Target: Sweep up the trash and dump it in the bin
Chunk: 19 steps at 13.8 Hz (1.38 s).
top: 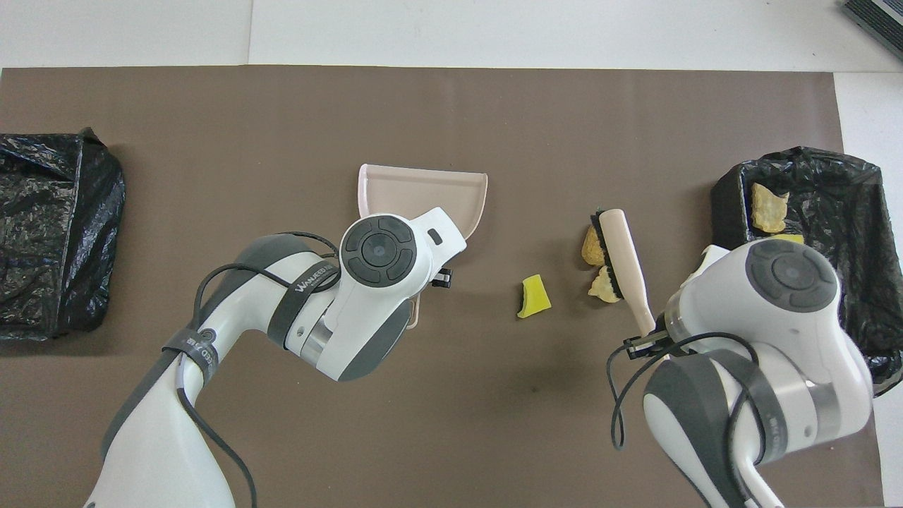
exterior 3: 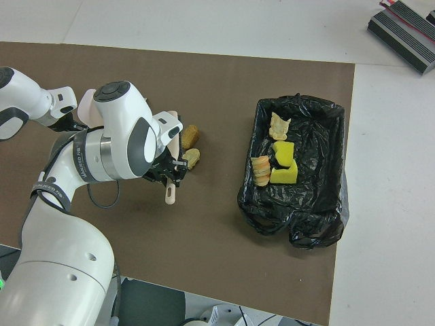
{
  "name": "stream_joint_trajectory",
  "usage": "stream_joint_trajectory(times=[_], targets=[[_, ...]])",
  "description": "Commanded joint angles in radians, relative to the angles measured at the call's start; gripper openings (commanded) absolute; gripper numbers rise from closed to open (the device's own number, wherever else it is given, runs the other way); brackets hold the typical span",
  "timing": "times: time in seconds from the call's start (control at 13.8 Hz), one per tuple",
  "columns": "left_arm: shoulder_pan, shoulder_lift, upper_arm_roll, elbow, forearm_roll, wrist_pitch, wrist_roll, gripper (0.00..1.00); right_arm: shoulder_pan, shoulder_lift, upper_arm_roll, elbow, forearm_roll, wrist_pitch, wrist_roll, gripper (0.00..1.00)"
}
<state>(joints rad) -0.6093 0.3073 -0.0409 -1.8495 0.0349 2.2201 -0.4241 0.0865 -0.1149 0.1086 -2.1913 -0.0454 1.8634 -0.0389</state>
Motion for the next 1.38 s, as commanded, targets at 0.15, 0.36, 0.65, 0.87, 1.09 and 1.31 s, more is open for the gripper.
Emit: stream_joint_trajectory(times=[0.15, 0.36, 0.65, 0.87, 1.09, 1.31], targets=[[-0.012, 0.007, 0.013, -0.017, 0.026, 0.026, -0.021, 0.4, -0.077, 0.223, 0.017, 0.267, -0.232, -0.047, -0.148, 0.0], [-0.013, 0.004, 0.013, -0.037, 0.028, 0.015, -0.019, 0.34, -0.059, 0.284, 0.02, 0.289, -0.362, -0.044, -0.148, 0.0], [-0.004, -0.002, 0.015, -0.027, 0.072, 0.009, -0.01, 0.0, -0.028, 0.267, 0.025, 0.176, -0.329, -0.05, -0.095, 0.0], [0.032, -0.065, 0.021, -0.027, 0.074, -0.083, 0.138, 0.0, -0.024, 0.216, 0.025, 0.093, -0.197, -0.061, -0.079, 0.0], [0.048, -0.12, 0.023, -0.028, 0.074, -0.256, 0.462, 0.0, -0.005, 0.199, 0.025, 0.068, -0.056, -0.072, -0.007, 0.0], [0.059, -0.131, 0.023, -0.034, 0.075, -0.306, 0.721, 0.0, 0.035, 0.192, 0.025, 0.067, 0.056, -0.093, 0.077, 0.0]])
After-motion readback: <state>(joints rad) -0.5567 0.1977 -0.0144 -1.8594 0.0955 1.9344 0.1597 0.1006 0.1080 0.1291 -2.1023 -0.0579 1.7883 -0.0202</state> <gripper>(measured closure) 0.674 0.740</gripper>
